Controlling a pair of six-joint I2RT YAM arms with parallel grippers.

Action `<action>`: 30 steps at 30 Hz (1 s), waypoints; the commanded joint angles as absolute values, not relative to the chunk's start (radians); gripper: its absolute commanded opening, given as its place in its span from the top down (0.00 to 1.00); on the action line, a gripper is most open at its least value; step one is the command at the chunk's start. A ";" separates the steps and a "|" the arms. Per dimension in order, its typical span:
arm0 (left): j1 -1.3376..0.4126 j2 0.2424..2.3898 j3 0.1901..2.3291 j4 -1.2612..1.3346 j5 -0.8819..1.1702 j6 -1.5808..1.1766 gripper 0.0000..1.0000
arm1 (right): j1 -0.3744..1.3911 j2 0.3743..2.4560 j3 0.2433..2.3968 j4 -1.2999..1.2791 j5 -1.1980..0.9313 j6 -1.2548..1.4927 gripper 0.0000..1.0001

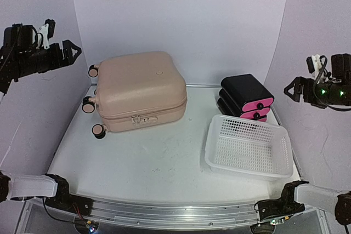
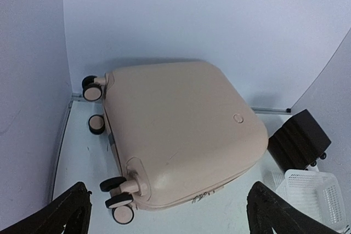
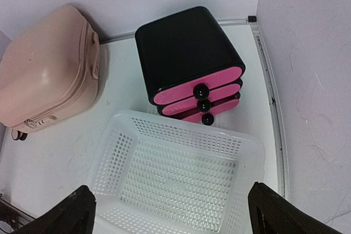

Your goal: Open, take out, and arrange the luggage

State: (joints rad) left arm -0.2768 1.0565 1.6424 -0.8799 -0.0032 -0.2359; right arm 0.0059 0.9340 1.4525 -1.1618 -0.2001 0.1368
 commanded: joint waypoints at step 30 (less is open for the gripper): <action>-0.155 1.620 1.589 -0.942 0.344 -0.062 0.01 | -0.030 0.916 1.065 -1.033 -0.573 0.341 0.02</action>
State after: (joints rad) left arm -0.1600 1.5803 1.5265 -0.9241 0.2966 -0.1078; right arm -0.0238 0.9131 1.0698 -1.1172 -0.4671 0.3061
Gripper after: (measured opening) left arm 0.994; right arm 0.983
